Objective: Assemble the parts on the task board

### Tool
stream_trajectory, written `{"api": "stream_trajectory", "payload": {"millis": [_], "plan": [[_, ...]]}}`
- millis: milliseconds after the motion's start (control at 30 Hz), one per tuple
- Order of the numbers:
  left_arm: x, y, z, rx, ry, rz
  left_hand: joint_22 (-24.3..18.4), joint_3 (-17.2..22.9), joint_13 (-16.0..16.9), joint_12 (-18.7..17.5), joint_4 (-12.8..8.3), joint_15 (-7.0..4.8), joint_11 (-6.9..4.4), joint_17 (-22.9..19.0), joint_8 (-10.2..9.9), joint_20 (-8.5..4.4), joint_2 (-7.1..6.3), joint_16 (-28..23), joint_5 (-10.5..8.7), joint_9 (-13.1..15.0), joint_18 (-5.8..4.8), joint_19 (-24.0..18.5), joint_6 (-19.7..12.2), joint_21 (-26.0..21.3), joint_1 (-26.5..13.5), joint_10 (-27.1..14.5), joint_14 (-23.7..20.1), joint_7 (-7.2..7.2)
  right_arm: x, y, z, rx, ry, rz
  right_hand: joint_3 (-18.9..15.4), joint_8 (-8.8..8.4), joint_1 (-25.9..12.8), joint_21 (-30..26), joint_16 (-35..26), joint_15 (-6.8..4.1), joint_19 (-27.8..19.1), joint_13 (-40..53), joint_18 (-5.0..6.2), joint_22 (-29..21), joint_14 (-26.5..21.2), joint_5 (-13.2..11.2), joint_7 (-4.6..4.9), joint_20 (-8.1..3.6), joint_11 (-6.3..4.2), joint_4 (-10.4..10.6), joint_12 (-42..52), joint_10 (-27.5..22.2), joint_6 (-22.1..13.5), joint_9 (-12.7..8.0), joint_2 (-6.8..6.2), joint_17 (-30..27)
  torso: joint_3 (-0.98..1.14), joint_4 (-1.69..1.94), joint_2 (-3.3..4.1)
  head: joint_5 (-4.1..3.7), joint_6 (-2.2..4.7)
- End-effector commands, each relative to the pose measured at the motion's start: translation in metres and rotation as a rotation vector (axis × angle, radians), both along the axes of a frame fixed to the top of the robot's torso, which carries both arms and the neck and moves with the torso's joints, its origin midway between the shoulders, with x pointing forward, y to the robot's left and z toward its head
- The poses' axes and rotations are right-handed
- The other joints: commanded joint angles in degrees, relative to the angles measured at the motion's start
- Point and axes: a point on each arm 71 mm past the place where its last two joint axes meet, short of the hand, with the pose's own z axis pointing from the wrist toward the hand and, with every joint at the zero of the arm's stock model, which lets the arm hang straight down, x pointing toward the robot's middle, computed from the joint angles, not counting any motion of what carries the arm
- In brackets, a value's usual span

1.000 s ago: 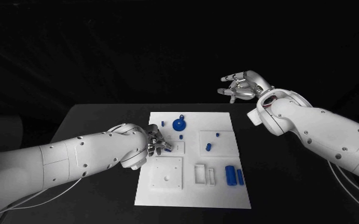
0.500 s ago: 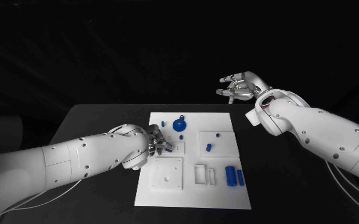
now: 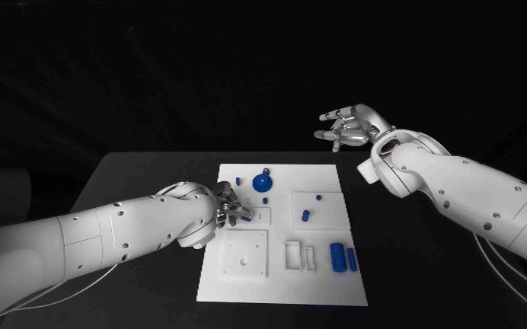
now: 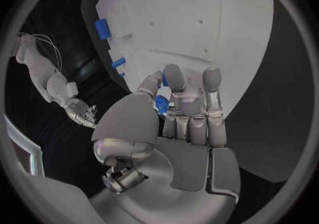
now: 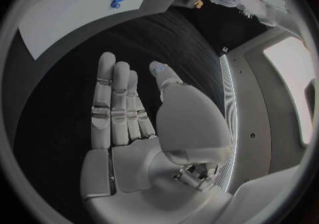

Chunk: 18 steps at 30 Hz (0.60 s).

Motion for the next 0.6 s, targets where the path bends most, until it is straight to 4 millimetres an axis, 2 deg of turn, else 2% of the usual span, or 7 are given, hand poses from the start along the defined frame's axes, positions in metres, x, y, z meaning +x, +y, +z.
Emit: {"api": "stream_trajectory", "payload": {"millis": [33, 600], "plan": [[0.0004, -0.0001, -0.0007, -0.001, -0.016, 0.004, 0.34, 4.93, -0.04, 0.48, -4.49, -0.09, -0.43, 0.26, 0.16, -0.15, 0.17, 0.28, 0.39, 16.04, -0.57, 0.49, 4.67, -0.45, 0.43, 2.81, 0.25, -3.89, 0.0002, 0.0010, -0.0007, -0.001, 0.010, 0.009, 0.56, -0.04, -0.47, 0.29, -0.21, 0.10, -0.39, -0.46, -0.85, -0.31, -0.49, 0.42, 0.10, -0.08, -0.04, -0.33, -0.28, -0.50, -0.39, 0.04, -0.09, -0.30, -0.06, 0.09, 0.02, -0.12, 0.01], [0.0021, -0.0029, 0.0017, -0.013, -0.034, 0.010, 0.54, 4.93, -0.02, 0.56, -4.45, -0.11, -0.44, 0.30, 0.15, -0.16, 0.12, 0.31, 0.35, 16.03, -0.56, 0.57, 4.68, -0.56, 0.42, 2.81, 0.26, -3.90, 0.0011, 0.0016, -0.0021, -0.002, 0.018, 0.010, 0.57, -0.05, -0.49, 0.28, -0.22, 0.12, -0.43, -0.51, -0.86, -0.35, -0.52, 0.40, 0.12, -0.07, -0.03, -0.36, -0.26, -0.52, -0.60, 0.03, -0.08, -0.33, -0.06, 0.29, 0.01, -0.29, 0.02]]}}
